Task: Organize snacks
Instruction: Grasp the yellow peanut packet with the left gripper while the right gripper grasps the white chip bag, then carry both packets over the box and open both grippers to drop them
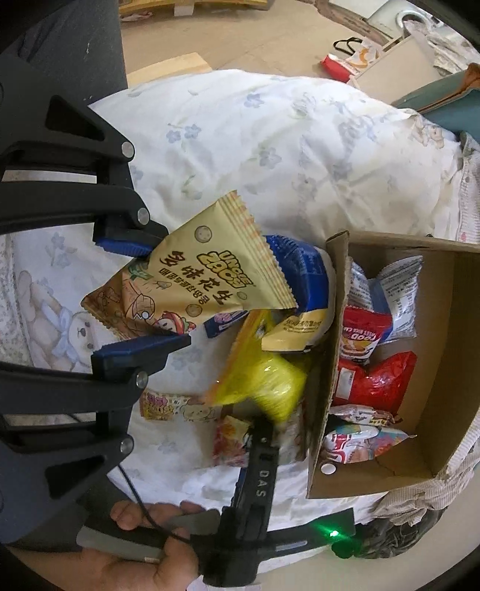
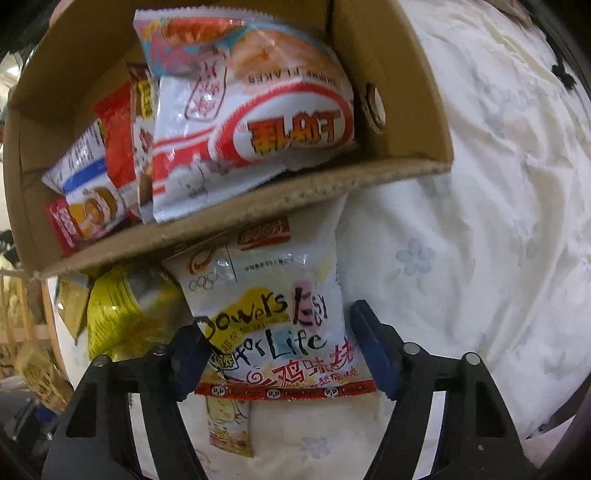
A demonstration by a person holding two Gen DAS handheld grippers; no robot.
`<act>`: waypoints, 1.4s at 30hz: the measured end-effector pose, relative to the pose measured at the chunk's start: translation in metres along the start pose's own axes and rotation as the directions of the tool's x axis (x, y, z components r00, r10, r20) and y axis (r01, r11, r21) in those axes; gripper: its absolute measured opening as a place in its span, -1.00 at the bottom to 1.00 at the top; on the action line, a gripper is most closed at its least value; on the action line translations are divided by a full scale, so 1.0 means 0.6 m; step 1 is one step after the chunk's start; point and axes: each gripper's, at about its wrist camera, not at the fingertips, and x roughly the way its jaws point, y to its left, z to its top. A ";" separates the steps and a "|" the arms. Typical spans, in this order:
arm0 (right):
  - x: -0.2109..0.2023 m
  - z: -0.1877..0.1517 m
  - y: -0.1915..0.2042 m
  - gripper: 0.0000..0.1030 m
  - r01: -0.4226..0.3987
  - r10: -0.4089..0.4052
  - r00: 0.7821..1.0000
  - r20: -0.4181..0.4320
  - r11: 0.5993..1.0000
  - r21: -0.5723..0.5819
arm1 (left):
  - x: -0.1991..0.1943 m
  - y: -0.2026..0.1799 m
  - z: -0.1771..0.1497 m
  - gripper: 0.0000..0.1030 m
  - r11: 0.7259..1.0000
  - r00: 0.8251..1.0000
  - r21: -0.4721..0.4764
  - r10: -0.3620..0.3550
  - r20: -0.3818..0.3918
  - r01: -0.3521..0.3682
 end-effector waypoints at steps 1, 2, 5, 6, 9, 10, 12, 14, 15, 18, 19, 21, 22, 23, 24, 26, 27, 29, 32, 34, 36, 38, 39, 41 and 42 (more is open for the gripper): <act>0.000 -0.002 -0.001 0.23 -0.007 0.007 1.000 -0.002 1.000 -0.001 | 0.000 0.001 0.000 -0.35 1.000 1.000 0.002 0.007 0.004 -0.007; -0.003 -0.004 -0.002 0.16 -0.003 0.003 1.000 0.001 1.000 -0.007 | 0.000 0.001 0.001 -0.36 1.000 1.000 0.002 0.013 0.008 -0.013; -0.011 -0.011 0.004 0.01 0.009 -0.009 1.000 0.014 1.000 -0.029 | 0.002 0.000 0.004 -0.36 1.000 1.000 -0.001 0.025 0.012 -0.025; -0.015 -0.015 0.005 -0.02 0.012 -0.012 1.000 0.019 0.999 -0.033 | 0.004 0.000 0.004 -0.36 1.000 1.000 -0.001 0.026 0.012 -0.026; -0.030 -0.029 0.012 -0.05 0.008 -0.007 0.999 0.032 1.000 -0.026 | 0.007 0.002 0.004 -0.36 1.000 0.999 0.002 0.029 0.018 -0.029; -0.035 -0.032 0.011 -0.07 0.001 0.000 0.999 0.035 1.000 -0.023 | 0.006 0.002 0.003 -0.36 0.999 0.999 0.004 0.031 0.020 -0.032; -0.052 -0.038 0.008 -0.07 -0.002 0.004 0.999 0.051 1.000 -0.021 | 0.005 0.005 0.003 -0.36 0.999 0.999 0.005 0.037 0.026 -0.037; -0.072 -0.042 0.001 -0.07 -0.004 0.005 0.998 0.069 1.000 -0.020 | 0.004 0.006 0.001 -0.36 0.999 0.999 0.004 0.044 0.029 -0.044; -0.079 -0.041 -0.001 -0.07 -0.007 0.008 0.997 0.074 1.000 -0.018 | 0.003 0.006 0.000 -0.36 0.999 0.998 0.001 0.046 0.030 -0.047; -0.096 -0.055 -0.004 -0.07 -0.024 0.025 0.996 0.087 1.000 -0.014 | 0.001 0.008 -0.002 -0.36 0.999 0.998 0.000 0.051 0.033 -0.051; -0.099 -0.056 -0.008 -0.07 -0.029 0.030 0.996 0.086 1.000 -0.009 | 0.000 0.007 -0.003 -0.36 0.999 0.998 0.005 0.054 0.034 -0.054; -0.102 -0.067 -0.013 -0.07 -0.051 0.050 0.996 0.078 0.999 0.011 | -0.003 0.004 -0.005 -0.36 0.998 0.998 0.017 0.057 0.040 -0.058; -0.104 -0.073 -0.014 -0.07 -0.059 0.057 0.995 0.079 0.998 0.018 | -0.005 0.004 -0.006 -0.36 0.998 0.997 0.022 0.061 0.045 -0.062; -0.109 -0.079 -0.014 -0.07 -0.063 0.061 0.994 0.085 0.998 0.021 | -0.008 0.004 -0.007 -0.36 0.997 0.996 0.025 0.067 0.053 -0.069; -0.109 -0.090 -0.014 -0.07 -0.065 0.063 0.994 0.092 0.998 0.020 | -0.010 0.004 -0.008 -0.36 0.997 0.996 0.025 0.071 0.057 -0.072; -0.123 -0.102 -0.017 -0.07 -0.072 0.070 0.991 0.110 0.997 0.016 | -0.013 0.007 -0.010 -0.36 0.997 0.995 0.018 0.076 0.062 -0.078; -0.129 -0.107 -0.017 -0.07 -0.075 0.073 0.990 0.123 0.997 0.016 | -0.015 0.010 -0.010 -0.36 0.997 0.995 0.011 0.079 0.065 -0.080; -0.147 -0.115 -0.019 -0.07 -0.080 0.077 0.985 0.157 0.997 0.013 | -0.017 0.015 -0.011 -0.36 0.996 0.994 0.003 0.088 0.069 -0.088; -0.179 -0.120 -0.025 -0.07 -0.099 0.096 0.970 0.222 0.995 0.002 | -0.018 0.024 -0.011 -0.36 0.995 0.992 -0.011 0.102 0.074 -0.102; -0.194 -0.121 -0.027 -0.07 -0.135 0.131 0.955 0.265 0.991 -0.003 | -0.018 0.031 -0.011 -0.36 0.993 0.990 -0.023 0.114 0.078 -0.112; -0.209 -0.126 -0.022 -0.07 -0.166 0.163 0.937 0.310 0.986 -0.017 | -0.017 0.035 -0.010 -0.36 0.993 0.990 -0.034 0.119 0.080 -0.116; -0.221 -0.132 -0.018 -0.07 -0.188 0.188 0.921 0.340 0.982 -0.033 | -0.021 0.040 -0.007 -0.36 0.992 0.988 -0.048 0.123 0.094 -0.119; -0.229 -0.136 -0.016 -0.07 -0.193 0.196 0.914 0.356 0.980 -0.045 | -0.023 0.041 -0.006 -0.36 0.991 0.987 -0.051 0.127 0.103 -0.122; -0.240 -0.139 -0.011 -0.08 -0.196 0.203 0.902 0.380 0.979 -0.059 | -0.031 0.043 -0.005 -0.36 0.990 0.983 -0.058 0.133 0.129 -0.126; -0.242 -0.140 -0.011 -0.07 -0.203 0.211 0.899 0.385 0.977 -0.061 | -0.035 0.043 -0.004 -0.36 0.990 0.981 -0.056 0.135 0.141 -0.128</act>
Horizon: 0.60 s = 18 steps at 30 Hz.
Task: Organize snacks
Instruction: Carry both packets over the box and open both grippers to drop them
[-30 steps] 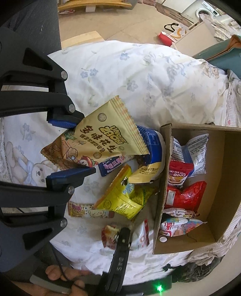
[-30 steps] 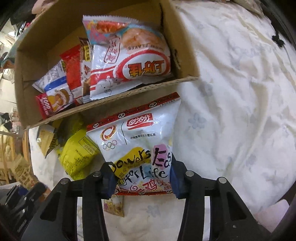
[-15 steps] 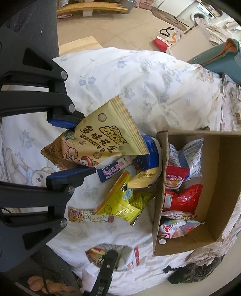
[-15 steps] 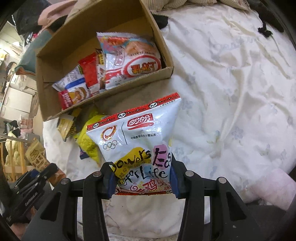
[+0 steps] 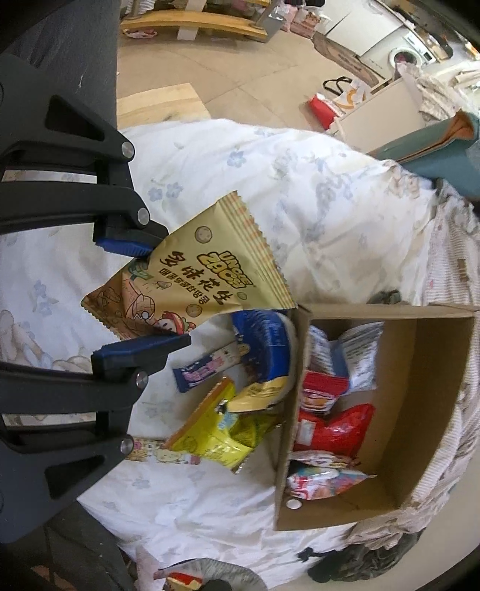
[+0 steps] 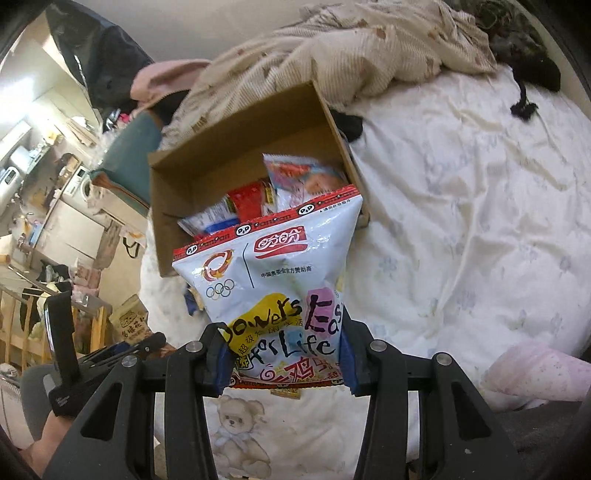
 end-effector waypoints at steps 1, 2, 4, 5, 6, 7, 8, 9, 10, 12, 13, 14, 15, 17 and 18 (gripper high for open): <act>-0.001 -0.001 0.002 -0.08 -0.011 0.011 1.000 0.005 1.000 0.002 | -0.003 0.000 0.001 -0.36 1.000 1.000 0.003 0.002 0.012 -0.002; -0.003 -0.002 0.001 -0.08 -0.020 0.020 1.000 0.012 1.000 0.006 | -0.010 -0.002 0.001 -0.36 1.000 0.999 0.009 0.004 0.032 -0.004; -0.012 0.000 0.000 -0.07 -0.034 0.034 0.999 0.025 0.999 0.008 | -0.017 -0.003 0.003 -0.36 1.000 0.999 0.018 0.005 0.054 -0.006; -0.013 0.001 0.000 -0.07 -0.043 0.043 0.999 0.031 0.999 0.011 | -0.020 -0.004 0.003 -0.36 1.000 0.998 0.020 0.004 0.065 -0.005; -0.016 0.003 0.000 -0.07 -0.051 0.051 0.998 0.038 0.999 0.014 | -0.024 -0.005 0.003 -0.36 1.000 0.997 0.023 0.002 0.075 -0.003; -0.018 0.003 -0.001 -0.07 -0.057 0.056 0.998 0.042 0.998 0.016 | -0.028 -0.006 0.004 -0.36 1.000 0.996 0.025 0.002 0.084 -0.004; -0.018 0.004 -0.001 -0.07 -0.064 0.063 0.997 0.045 0.998 0.020 | -0.031 -0.007 0.005 -0.36 1.000 0.996 0.026 0.001 0.091 -0.003; -0.020 0.006 -0.001 -0.07 -0.072 0.071 0.996 0.048 0.997 0.026 | -0.036 -0.008 0.006 -0.36 1.000 0.995 0.028 -0.002 0.099 -0.001; -0.022 0.008 -0.001 -0.07 -0.077 0.076 0.996 0.052 0.997 0.030 | -0.040 -0.009 0.010 -0.36 1.000 0.995 0.030 -0.008 0.103 0.005; -0.028 0.014 -0.001 -0.07 -0.093 0.090 0.993 0.073 0.995 0.033 | -0.053 -0.012 0.020 -0.36 0.999 0.993 0.031 -0.034 0.115 0.030; -0.031 0.018 -0.001 -0.07 -0.098 0.095 0.992 0.089 0.995 0.031 | -0.059 -0.012 0.026 -0.36 0.999 0.991 0.030 -0.049 0.121 0.045; -0.036 0.025 0.000 -0.07 -0.102 0.099 0.989 0.107 0.994 0.024 | -0.070 -0.013 0.036 -0.36 0.998 0.989 0.030 -0.060 0.132 0.057; -0.039 0.030 0.002 -0.07 -0.101 0.098 0.988 0.118 0.995 0.018 | -0.078 -0.013 0.045 -0.36 0.998 0.988 0.030 -0.065 0.143 0.062; -0.043 0.042 0.004 -0.07 -0.103 0.101 0.985 0.138 0.995 0.011 | -0.092 -0.016 0.063 -0.36 0.997 0.984 0.041 -0.074 0.164 0.068; -0.041 0.051 0.004 -0.07 -0.110 0.107 0.984 0.145 0.994 0.013 | -0.097 -0.017 0.070 -0.36 0.997 0.982 0.047 -0.074 0.172 0.067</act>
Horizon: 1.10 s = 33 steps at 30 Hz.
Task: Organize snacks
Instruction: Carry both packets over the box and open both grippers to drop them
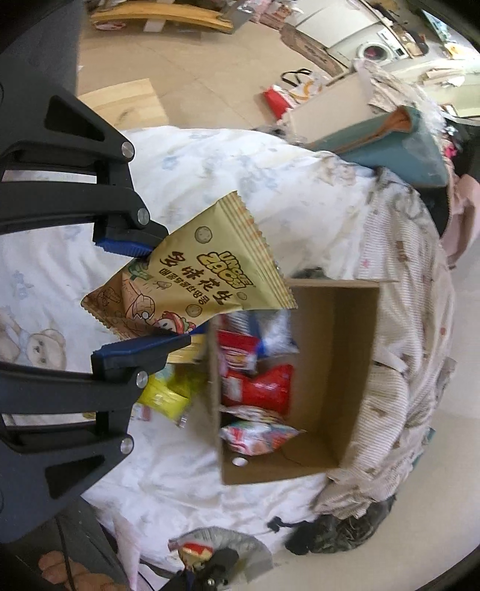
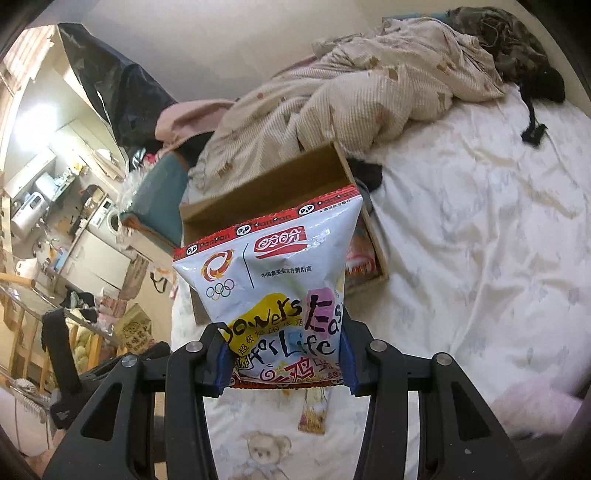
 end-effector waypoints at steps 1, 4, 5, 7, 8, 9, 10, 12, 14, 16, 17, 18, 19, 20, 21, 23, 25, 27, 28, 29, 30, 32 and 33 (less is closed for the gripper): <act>0.003 0.004 0.000 -0.07 -0.001 0.001 1.000 0.001 1.000 0.003 | -0.003 -0.002 0.012 -0.36 1.000 1.000 0.012 0.001 0.011 -0.001; 0.022 0.019 0.002 -0.07 -0.003 0.003 1.000 -0.010 1.000 0.011 | -0.004 -0.003 0.043 -0.36 0.999 0.999 0.035 0.005 0.038 -0.006; 0.028 0.023 0.004 -0.07 0.000 0.000 1.000 -0.014 1.000 0.008 | -0.001 -0.004 0.055 -0.36 0.999 0.999 0.043 0.006 0.044 -0.008; 0.040 0.030 0.008 -0.07 0.002 -0.002 1.000 -0.021 1.000 0.002 | 0.007 -0.005 0.075 -0.36 0.998 0.999 0.056 0.003 0.049 -0.006; 0.047 0.033 0.009 -0.07 0.005 -0.005 1.000 -0.026 1.000 -0.002 | 0.012 -0.007 0.085 -0.36 0.998 0.999 0.060 0.000 0.050 -0.003; 0.054 0.038 0.011 -0.07 0.012 -0.012 0.999 -0.032 1.000 -0.008 | 0.017 -0.009 0.095 -0.36 0.998 0.999 0.064 -0.004 0.049 0.001; 0.062 0.042 0.012 -0.07 0.019 -0.019 0.999 -0.038 1.000 -0.013 | 0.022 -0.012 0.104 -0.36 0.998 0.999 0.067 -0.008 0.047 0.005; 0.082 0.053 0.014 -0.07 0.027 -0.028 0.998 -0.056 1.000 -0.017 | 0.035 -0.022 0.122 -0.36 0.997 0.999 0.080 -0.018 0.045 0.015; 0.103 0.063 0.015 -0.07 0.027 -0.029 0.997 -0.075 0.999 -0.020 | 0.050 -0.037 0.139 -0.36 0.994 0.999 0.103 -0.028 0.046 0.023; 0.124 0.074 0.017 -0.07 0.030 -0.033 0.996 -0.087 0.999 -0.029 | 0.064 -0.051 0.147 -0.36 0.991 0.999 0.129 -0.031 0.042 0.025; 0.137 0.079 0.019 -0.07 0.033 -0.036 0.995 -0.095 0.999 -0.035 | 0.073 -0.057 0.151 -0.36 0.990 0.999 0.136 -0.029 0.040 0.023; 0.145 0.083 0.019 -0.07 0.033 -0.037 0.994 -0.101 0.999 -0.037 | 0.083 -0.060 0.154 -0.36 0.990 0.999 0.137 -0.029 0.039 0.023; 0.154 0.087 0.019 -0.07 0.034 -0.038 0.994 -0.107 0.999 -0.040 | 0.091 -0.062 0.155 -0.36 0.990 0.999 0.140 -0.031 0.037 0.025; 0.163 0.090 0.019 -0.07 0.037 -0.042 0.993 -0.113 0.998 -0.043 | 0.102 -0.063 0.155 -0.36 0.989 0.999 0.142 -0.033 0.035 0.028; 0.174 0.095 0.020 -0.07 0.040 -0.045 0.991 -0.123 0.998 -0.046 | 0.109 -0.062 0.154 -0.36 0.990 0.999 0.139 -0.035 0.033 0.030; 0.190 0.102 0.021 -0.07 0.039 -0.046 0.990 -0.133 0.998 -0.050 | 0.126 -0.060 0.156 -0.36 0.991 0.999 0.128 -0.040 0.021 0.037; 0.209 0.112 0.025 -0.06 0.033 -0.041 0.989 -0.145 0.998 -0.058 | 0.135 -0.058 0.161 -0.35 0.991 0.998 0.130 -0.041 0.039 0.036; 0.222 0.118 0.026 -0.06 0.027 -0.035 0.989 -0.145 0.998 -0.060 | 0.143 -0.055 0.165 -0.35 0.989 0.997 0.149 -0.014 0.071 0.003; 0.230 0.122 0.027 -0.06 0.021 -0.030 0.989 -0.147 0.998 -0.059 | 0.149 -0.053 0.168 -0.35 0.990 0.998 0.143 -0.009 0.065 -0.001; 0.240 0.126 0.028 -0.06 0.019 -0.028 0.988 -0.155 0.998 -0.058 | 0.156 -0.047 0.172 -0.35 0.992 0.999 0.122 -0.022 0.047 0.016; 0.250 0.132 0.031 -0.06 0.015 -0.024 0.987 -0.159 0.998 -0.056 | 0.161 -0.042 0.177 -0.35 0.994 0.999 0.098 -0.041 0.034 0.038; 0.263 0.143 0.038 -0.02 0.003 -0.014 0.987 -0.159 0.998 -0.064 | 0.164 -0.036 0.184 -0.35 0.996 0.998 0.074 -0.049 0.036 0.046; 0.270 0.149 0.044 -0.02 -0.017 0.007 0.987 -0.158 0.998 -0.063 | 0.166 -0.034 0.186 -0.33 0.996 0.998 0.064 -0.058 0.038 0.056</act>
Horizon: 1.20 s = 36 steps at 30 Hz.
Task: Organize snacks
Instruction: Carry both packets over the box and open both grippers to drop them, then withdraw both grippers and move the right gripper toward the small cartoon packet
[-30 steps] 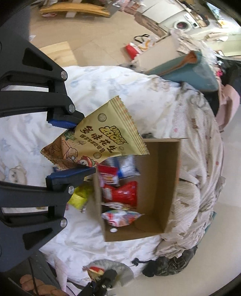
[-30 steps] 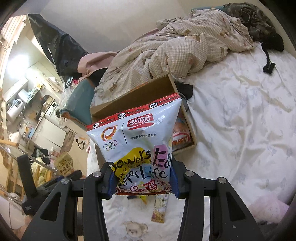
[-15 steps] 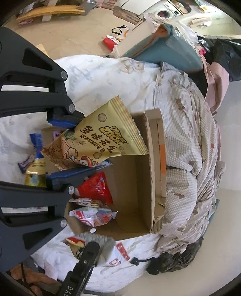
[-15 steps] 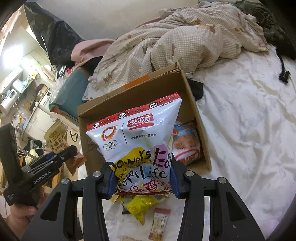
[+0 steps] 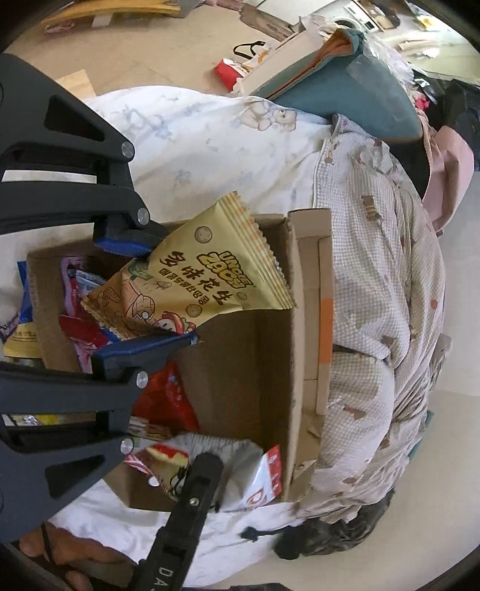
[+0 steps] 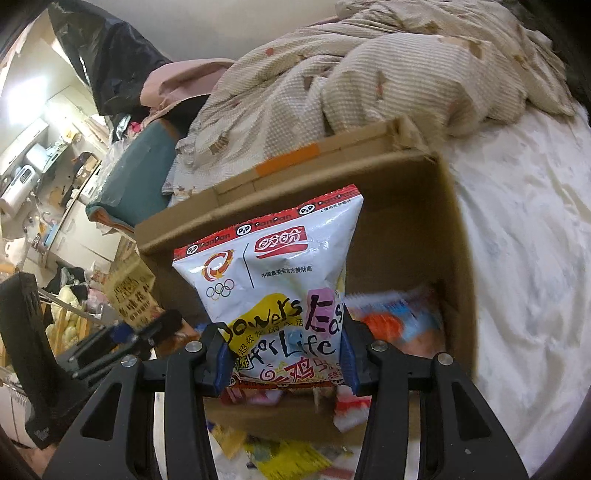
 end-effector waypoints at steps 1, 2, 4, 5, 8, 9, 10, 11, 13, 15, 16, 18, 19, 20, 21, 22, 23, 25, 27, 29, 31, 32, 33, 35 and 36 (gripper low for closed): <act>0.004 0.005 0.003 0.01 -0.027 0.027 1.000 0.002 1.000 0.004 | -0.001 0.003 0.002 -0.31 1.000 1.000 -0.015 -0.013 0.006 0.013; 0.004 0.008 0.003 0.26 -0.083 0.083 0.996 0.014 0.996 0.028 | -0.002 0.004 0.004 -0.29 0.999 1.000 -0.028 -0.021 0.016 0.022; -0.005 0.006 0.001 0.92 -0.136 0.133 0.989 0.066 0.989 0.056 | -0.007 0.006 0.004 -0.08 0.996 0.997 -0.055 -0.068 0.030 0.070; -0.017 0.003 0.001 0.96 -0.113 0.106 0.987 0.118 0.992 0.051 | -0.007 0.004 0.004 0.34 0.994 0.995 -0.055 -0.094 0.018 0.095; -0.028 0.004 -0.001 0.96 -0.065 0.062 0.989 0.132 0.998 0.022 | -0.012 -0.001 -0.004 0.72 0.994 0.996 -0.058 -0.088 0.020 0.089; -0.030 0.006 -0.009 0.96 -0.076 0.071 0.990 0.124 0.996 0.036 | -0.011 -0.003 -0.003 0.72 0.995 0.997 -0.051 -0.081 0.013 0.082; -0.031 0.006 -0.018 0.96 -0.087 0.079 0.989 0.123 0.994 0.062 | -0.010 -0.003 -0.004 0.73 0.996 0.997 -0.047 -0.074 0.006 0.074; -0.032 0.006 -0.023 0.96 -0.088 0.078 0.990 0.122 0.993 0.078 | -0.009 -0.001 -0.006 0.72 0.996 0.997 -0.049 -0.072 0.002 0.072; -0.034 0.007 -0.030 0.96 -0.094 0.082 0.989 0.121 0.991 0.099 | -0.009 0.004 -0.009 0.73 0.995 0.997 -0.064 -0.071 -0.001 0.071; -0.034 0.007 -0.031 0.96 -0.100 0.087 0.989 0.120 0.990 0.104 | -0.009 0.008 -0.009 0.72 0.994 0.997 -0.077 -0.074 -0.004 0.074; -0.034 0.008 -0.030 0.96 -0.100 0.088 0.989 0.119 0.990 0.099 | -0.011 0.009 -0.010 0.72 0.994 0.997 -0.080 -0.072 -0.001 0.072; -0.035 0.005 -0.026 0.96 -0.097 0.087 0.989 0.115 0.992 0.085 | -0.015 0.011 -0.010 0.72 0.995 0.998 -0.077 -0.063 0.010 0.063; -0.032 0.006 -0.024 0.96 -0.096 0.087 0.990 0.111 0.992 0.082 | -0.016 0.010 -0.010 0.72 0.995 0.998 -0.073 -0.060 0.013 0.061; -0.030 0.005 -0.021 0.96 -0.097 0.089 0.991 0.102 0.992 0.075 | -0.017 0.009 -0.010 0.72 0.996 0.998 -0.070 -0.060 0.014 0.060; -0.029 0.003 -0.020 0.96 -0.097 0.090 0.991 0.098 0.993 0.070 | -0.018 0.008 -0.010 0.72 0.996 0.998 -0.067 -0.056 0.016 0.057; -0.030 0.001 -0.019 0.96 -0.095 0.088 0.991 0.096 0.993 0.064 | -0.019 0.008 -0.010 0.72 0.996 0.998 -0.065 -0.054 0.017 0.055; -0.033 0.000 -0.017 0.96 -0.091 0.085 0.992 0.095 0.994 0.059 | -0.021 0.007 -0.011 0.72 0.997 0.998 -0.062 -0.054 0.018 0.055; -0.042 -0.002 -0.017 0.96 -0.097 0.091 0.991 0.099 0.993 0.060 | -0.023 0.004 -0.013 0.72 0.997 0.998 -0.057 -0.052 0.022 0.053; -0.052 -0.007 -0.019 0.96 -0.108 0.100 0.990 0.100 0.991 0.074 | -0.027 0.000 -0.016 0.72 0.997 0.998 -0.053 -0.050 0.024 0.051; -0.060 -0.015 -0.023 0.96 -0.111 0.102 0.990 0.100 0.990 0.088 | -0.030 -0.003 -0.020 0.72 0.998 0.999 -0.046 -0.047 0.027 0.048; -0.064 -0.027 -0.025 0.96 -0.091 0.082 0.992 0.094 0.991 0.093 | -0.035 -0.006 -0.027 0.72 0.999 0.999 -0.035 -0.036 0.030 0.037; -0.067 -0.031 -0.025 0.96 -0.085 0.077 0.993 0.091 0.992 0.094 | -0.037 -0.006 -0.029 0.72 0.999 0.999 -0.033 -0.031 0.031 0.032; -0.069 -0.034 -0.024 0.96 -0.083 0.075 0.993 0.090 0.992 0.094 | -0.040 -0.005 -0.032 0.73 0.999 0.999 -0.036 -0.029 0.032 0.030; -0.077 -0.041 -0.020 0.96 -0.078 0.071 0.993 0.089 0.993 0.083 | -0.050 -0.001 -0.038 0.72 0.999 0.999 -0.041 -0.028 0.037 0.030; -0.080 -0.044 -0.018 0.96 -0.074 0.067 0.994 0.091 0.994 0.076 | -0.054 0.001 -0.041 0.73 0.999 0.999 -0.042 -0.024 0.038 0.025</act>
